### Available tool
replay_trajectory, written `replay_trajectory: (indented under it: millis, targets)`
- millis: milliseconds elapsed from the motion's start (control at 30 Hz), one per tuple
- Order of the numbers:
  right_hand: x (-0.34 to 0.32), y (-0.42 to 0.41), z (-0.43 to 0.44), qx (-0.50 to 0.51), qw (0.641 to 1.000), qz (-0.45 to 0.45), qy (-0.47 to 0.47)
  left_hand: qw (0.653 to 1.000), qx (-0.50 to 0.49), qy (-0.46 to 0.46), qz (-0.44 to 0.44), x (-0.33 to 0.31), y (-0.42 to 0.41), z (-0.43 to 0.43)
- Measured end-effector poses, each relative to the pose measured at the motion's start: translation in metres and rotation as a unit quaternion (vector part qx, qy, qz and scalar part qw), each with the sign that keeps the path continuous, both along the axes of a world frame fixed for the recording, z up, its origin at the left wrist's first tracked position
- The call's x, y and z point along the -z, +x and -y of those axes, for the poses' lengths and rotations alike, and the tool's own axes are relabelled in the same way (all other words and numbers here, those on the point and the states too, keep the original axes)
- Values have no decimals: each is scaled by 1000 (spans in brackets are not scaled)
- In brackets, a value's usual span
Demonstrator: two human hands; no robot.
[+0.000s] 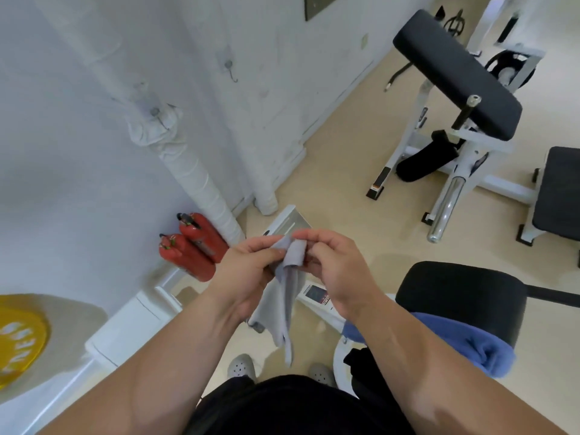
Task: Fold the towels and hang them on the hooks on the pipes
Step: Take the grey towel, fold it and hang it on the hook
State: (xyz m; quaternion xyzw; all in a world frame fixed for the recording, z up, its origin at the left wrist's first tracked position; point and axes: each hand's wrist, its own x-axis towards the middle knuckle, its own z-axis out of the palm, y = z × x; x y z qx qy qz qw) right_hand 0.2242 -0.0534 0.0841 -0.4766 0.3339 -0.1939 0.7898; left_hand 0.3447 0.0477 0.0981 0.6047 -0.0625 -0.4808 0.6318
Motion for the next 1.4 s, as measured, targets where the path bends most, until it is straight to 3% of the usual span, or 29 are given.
replay_trajectory:
  millis: [100,233,400,567,700,867,1133,1400]
  targets:
    - [-3,20,-7,-31,997,-5,-64,998,-57,-17,-21,0,17,-17]
    - [-9,61,-28,-47,979,-75,-185,997,-68,-20,16,6,47,-41]
    - [-15,125,-59,-122,926,-144,-327,997,-70,-4,44,-1,111,-78]
    - [-27,195,-95,-128,890,-180,-399,997,-51,4,64,-12,180,-115]
    - [-33,238,-110,-88,891,-173,-410,999,-37,-21,15,-17,223,-142]
    - [-32,276,-128,-104,879,-164,-435,994,-45,26,100,-10,258,-163]
    - [-34,309,-115,-170,829,-129,-517,972,-31,66,225,-22,287,-156]
    - [-39,318,-57,-163,812,-75,-556,970,-56,56,232,-38,285,-100]
